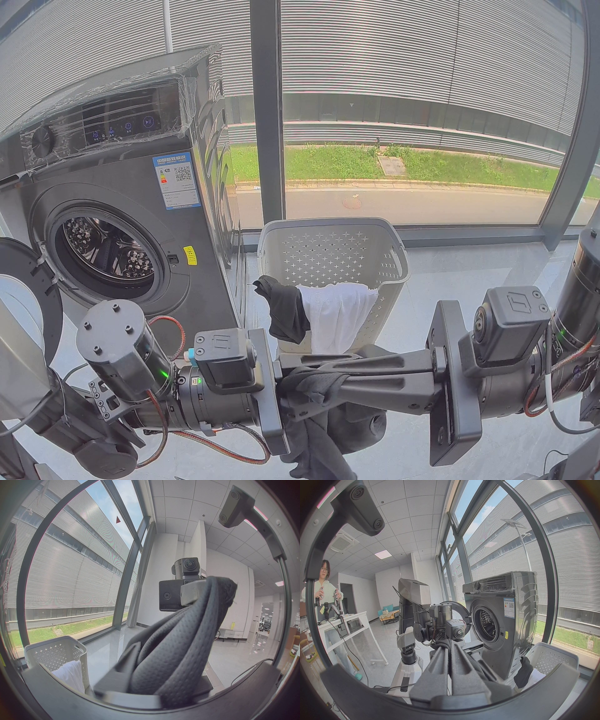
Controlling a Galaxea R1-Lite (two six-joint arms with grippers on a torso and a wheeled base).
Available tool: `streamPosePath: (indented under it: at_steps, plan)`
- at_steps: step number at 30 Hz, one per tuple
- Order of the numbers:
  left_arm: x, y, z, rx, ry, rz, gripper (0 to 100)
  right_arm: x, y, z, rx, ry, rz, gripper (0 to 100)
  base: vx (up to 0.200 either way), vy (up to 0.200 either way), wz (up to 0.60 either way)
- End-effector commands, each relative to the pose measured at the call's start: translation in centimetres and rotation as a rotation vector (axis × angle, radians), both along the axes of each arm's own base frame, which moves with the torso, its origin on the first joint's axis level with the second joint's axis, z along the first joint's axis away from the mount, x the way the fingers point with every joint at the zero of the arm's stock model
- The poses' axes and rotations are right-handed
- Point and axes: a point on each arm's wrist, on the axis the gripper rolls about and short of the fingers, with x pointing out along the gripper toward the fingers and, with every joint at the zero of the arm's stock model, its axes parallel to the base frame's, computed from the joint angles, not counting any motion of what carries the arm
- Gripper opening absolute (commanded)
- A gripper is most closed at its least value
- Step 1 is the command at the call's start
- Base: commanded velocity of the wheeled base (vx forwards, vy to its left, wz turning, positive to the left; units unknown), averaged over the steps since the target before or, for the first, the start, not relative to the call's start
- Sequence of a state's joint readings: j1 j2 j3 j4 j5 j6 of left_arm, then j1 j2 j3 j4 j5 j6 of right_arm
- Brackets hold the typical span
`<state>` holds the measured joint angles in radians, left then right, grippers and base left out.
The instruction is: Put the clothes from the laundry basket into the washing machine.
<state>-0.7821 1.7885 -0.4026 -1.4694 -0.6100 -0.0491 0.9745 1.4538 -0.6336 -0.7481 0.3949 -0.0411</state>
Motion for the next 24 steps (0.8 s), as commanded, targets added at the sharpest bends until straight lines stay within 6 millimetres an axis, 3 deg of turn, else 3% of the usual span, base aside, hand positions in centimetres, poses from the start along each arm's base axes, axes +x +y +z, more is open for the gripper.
streamPosePath:
  at_steps: [1, 6, 9, 13, 14, 19, 24]
  plan:
    - [0.3, -0.2, 0.0, -0.003, -0.001, 0.005, 0, 0.0, 0.1, -0.1, -0.003, 0.001, 0.001, 0, 0.000, 0.000, 0.00]
    - [0.5, -0.3, 0.7, -0.027, -0.023, 0.016, 0, 0.6, 0.2, -0.6, -0.020, 0.011, -0.044, 0, 0.000, 0.000, 0.00]
    - [0.7, -0.5, 1.7, -0.056, -0.049, 0.028, 0, 2.4, -0.4, -1.1, -0.038, 0.026, -0.179, 0, 0.000, 0.000, 0.00]
    - [0.9, -0.5, 2.7, -0.092, -0.069, 0.051, 0, 4.3, -1.5, -0.2, -0.004, 0.031, -0.275, 0, 0.000, 0.000, 0.00]
    - [0.9, -0.4, 3.0, -0.099, -0.075, 0.062, 0, 4.8, -1.8, 0.2, 0.009, 0.023, -0.296, 100, 0.000, 0.000, 0.00]
    - [0.9, -0.2, 3.0, -0.100, -0.073, 0.072, 0, 5.9, -2.5, 1.6, 0.056, 0.001, -0.369, 100, 0.000, 0.000, 0.00]
    - [2.1, 0.9, 3.2, -0.102, -0.081, 0.127, 0, 7.3, -5.5, 2.9, 0.099, -0.021, -0.484, 100, 0.000, 0.000, 0.00]
